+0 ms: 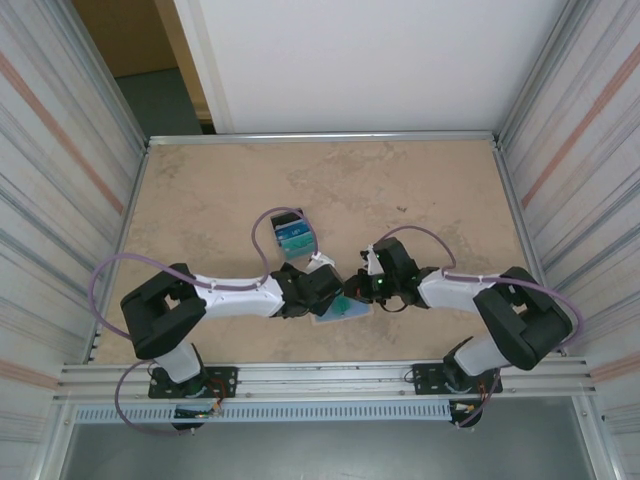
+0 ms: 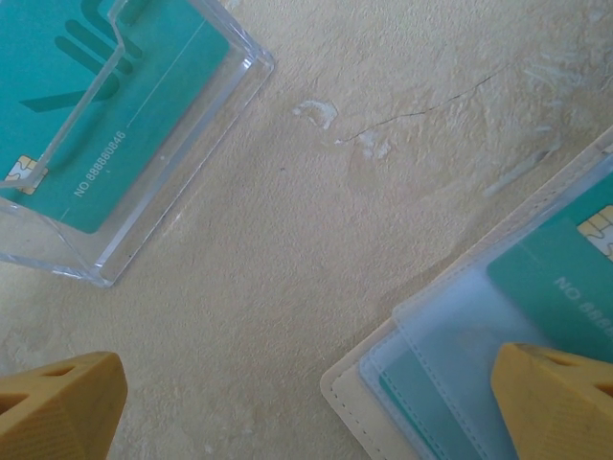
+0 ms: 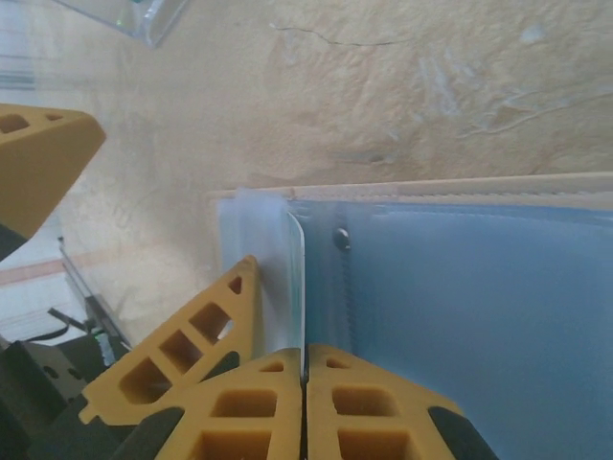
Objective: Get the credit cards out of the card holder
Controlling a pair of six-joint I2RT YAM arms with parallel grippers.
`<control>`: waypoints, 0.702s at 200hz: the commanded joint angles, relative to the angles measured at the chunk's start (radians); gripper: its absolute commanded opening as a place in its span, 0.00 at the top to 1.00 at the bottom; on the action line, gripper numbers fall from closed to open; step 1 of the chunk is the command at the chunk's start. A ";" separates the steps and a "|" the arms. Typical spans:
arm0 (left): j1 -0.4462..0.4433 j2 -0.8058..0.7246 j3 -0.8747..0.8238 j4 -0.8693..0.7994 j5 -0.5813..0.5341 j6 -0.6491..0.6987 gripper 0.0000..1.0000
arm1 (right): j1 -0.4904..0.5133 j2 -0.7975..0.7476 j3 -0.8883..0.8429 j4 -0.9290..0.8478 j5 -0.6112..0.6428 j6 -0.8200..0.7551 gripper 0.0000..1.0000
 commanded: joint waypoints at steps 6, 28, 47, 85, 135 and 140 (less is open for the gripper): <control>-0.011 -0.003 -0.011 -0.065 -0.012 -0.012 0.01 | -0.013 -0.061 0.026 -0.159 0.087 -0.066 0.95; -0.012 -0.012 -0.014 -0.068 -0.026 -0.010 0.01 | -0.024 -0.122 0.025 -0.208 0.103 -0.091 0.95; -0.012 -0.027 -0.011 -0.067 -0.038 0.000 0.01 | -0.024 -0.180 0.033 -0.250 0.112 -0.122 0.95; -0.013 -0.098 0.010 -0.084 -0.072 0.001 0.01 | -0.028 -0.300 0.052 -0.355 0.164 -0.187 0.97; -0.014 -0.279 -0.004 -0.051 -0.145 -0.017 0.01 | -0.023 -0.441 0.065 -0.389 0.183 -0.248 0.99; -0.014 -0.301 -0.011 -0.038 -0.148 -0.012 0.01 | -0.020 -0.441 0.068 -0.389 0.185 -0.256 1.00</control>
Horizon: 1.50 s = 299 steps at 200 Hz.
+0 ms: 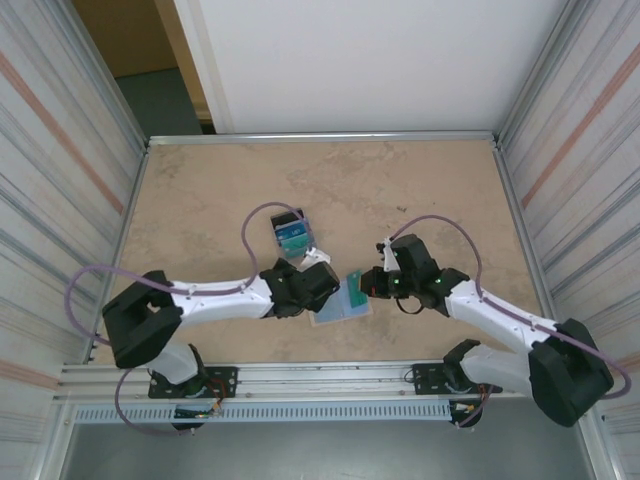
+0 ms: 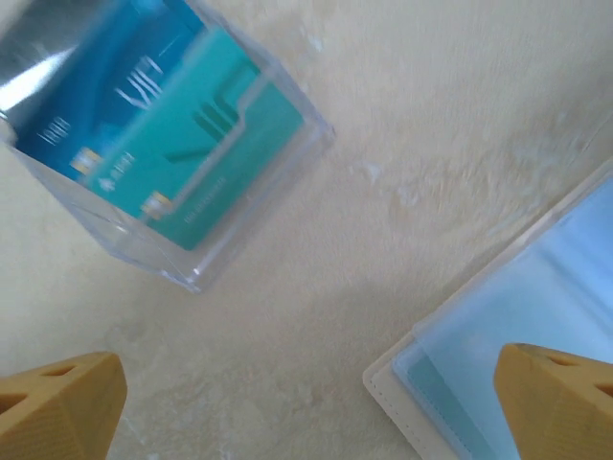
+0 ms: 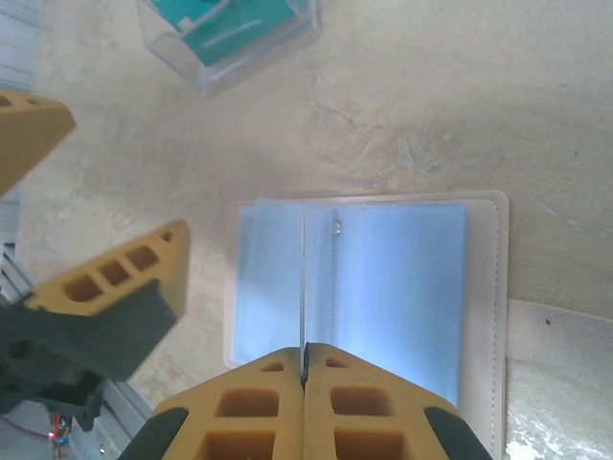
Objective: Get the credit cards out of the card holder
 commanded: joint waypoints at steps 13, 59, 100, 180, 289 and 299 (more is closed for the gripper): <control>-0.006 -0.164 -0.038 0.071 -0.074 0.005 0.01 | 0.009 -0.091 0.045 -0.035 0.028 -0.089 1.00; 0.062 -0.377 -0.179 0.329 0.143 0.151 0.01 | 0.053 -0.151 0.099 -0.022 0.019 -0.194 1.00; 0.200 -0.505 -0.230 0.407 0.501 0.264 0.01 | 0.091 -0.115 0.170 -0.035 -0.030 -0.293 1.00; 0.335 -0.546 -0.186 0.299 1.012 0.506 0.11 | 0.177 0.039 0.304 -0.089 -0.162 -0.458 1.00; 0.370 -0.417 -0.054 0.077 1.291 0.690 0.51 | 0.208 0.039 0.341 -0.129 -0.237 -0.528 1.00; 0.370 -0.406 -0.051 0.080 1.298 0.692 0.57 | 0.208 0.039 0.343 -0.130 -0.238 -0.529 1.00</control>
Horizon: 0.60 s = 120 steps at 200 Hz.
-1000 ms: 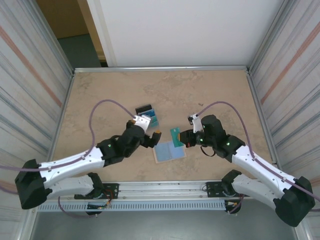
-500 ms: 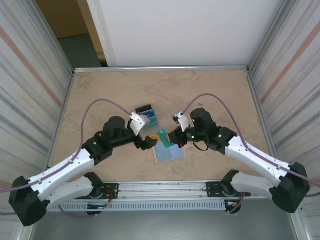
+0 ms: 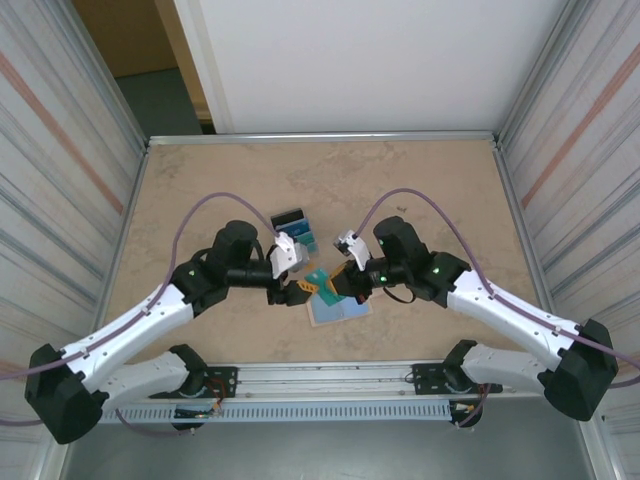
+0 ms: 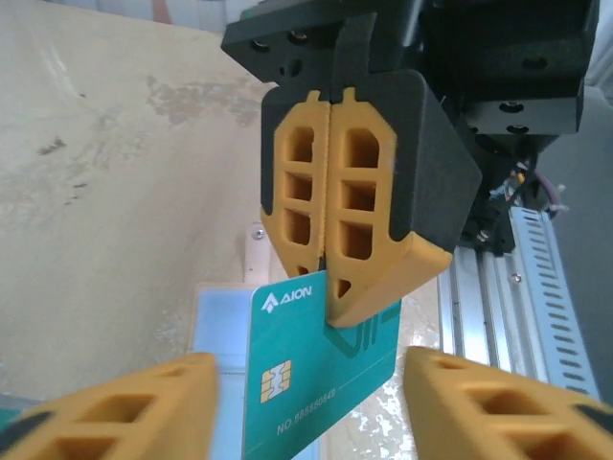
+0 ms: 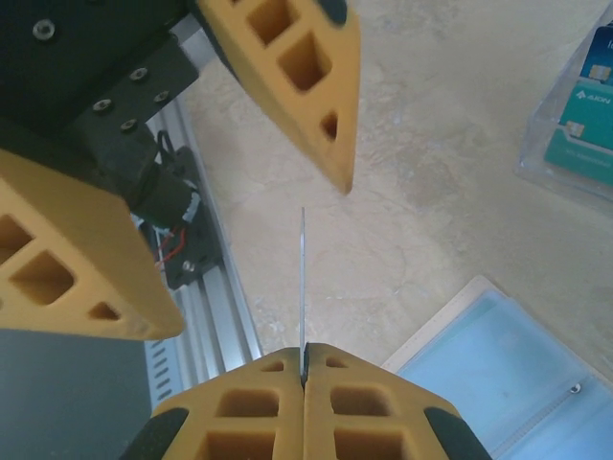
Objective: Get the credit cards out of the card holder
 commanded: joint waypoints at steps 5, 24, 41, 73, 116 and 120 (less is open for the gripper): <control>0.007 0.027 0.041 -0.027 0.067 0.042 0.57 | 0.009 -0.011 0.046 -0.023 -0.033 -0.038 1.00; 0.007 0.047 0.045 -0.024 0.072 0.045 0.57 | 0.012 -0.012 0.049 -0.024 -0.036 -0.042 1.00; 0.007 0.058 0.049 -0.025 0.079 0.049 0.68 | 0.015 -0.011 0.053 -0.025 -0.039 -0.044 1.00; 0.007 0.073 0.053 -0.023 0.103 0.058 0.94 | 0.017 -0.012 0.053 -0.025 -0.019 -0.044 1.00; 0.007 0.047 0.034 0.002 0.066 0.060 1.00 | 0.016 -0.037 0.034 -0.016 0.070 -0.037 0.73; 0.007 0.042 0.030 0.006 0.059 0.059 1.00 | 0.016 -0.044 0.031 -0.012 0.081 -0.035 0.67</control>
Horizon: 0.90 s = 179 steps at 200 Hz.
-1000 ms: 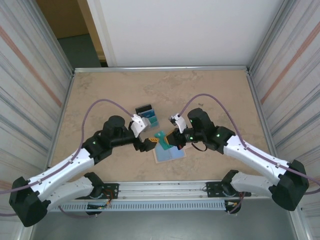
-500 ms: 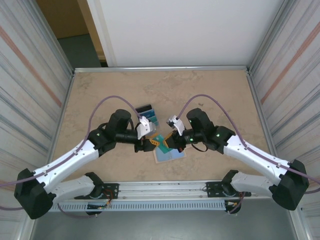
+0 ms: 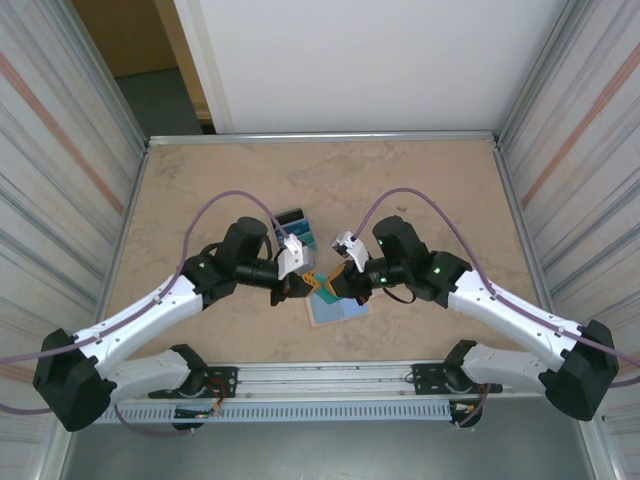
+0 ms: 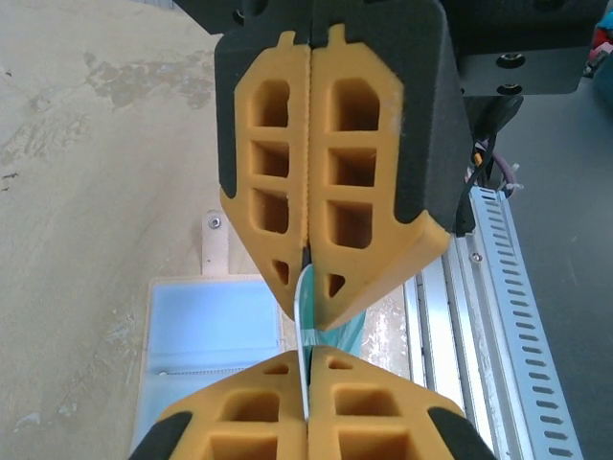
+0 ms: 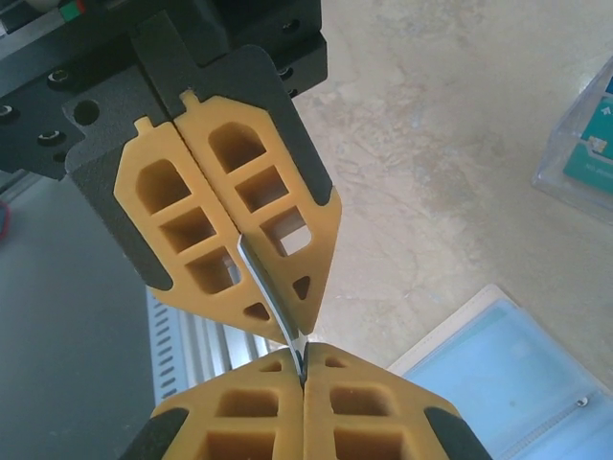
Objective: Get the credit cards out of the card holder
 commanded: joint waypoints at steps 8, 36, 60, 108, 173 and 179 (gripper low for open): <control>0.007 -0.035 0.002 0.036 -0.043 0.017 1.00 | 0.002 -0.050 -0.002 0.018 0.092 0.015 0.59; 0.007 -0.106 -0.062 0.129 -0.160 -0.045 1.00 | -0.015 -0.117 -0.048 0.067 0.180 0.064 0.43; 0.007 -0.178 -0.130 0.254 -0.273 -0.182 1.00 | -0.040 -0.177 -0.100 0.141 0.229 0.138 0.37; 0.007 -0.307 -0.297 0.584 -0.429 -0.541 1.00 | -0.116 -0.243 -0.223 0.371 0.226 0.342 0.28; 0.007 -0.356 -0.353 0.739 -0.433 -0.727 1.00 | -0.134 -0.121 -0.238 0.618 0.064 0.473 0.30; 0.007 -0.353 -0.356 0.753 -0.431 -0.741 1.00 | -0.132 -0.107 -0.232 0.635 0.046 0.477 0.31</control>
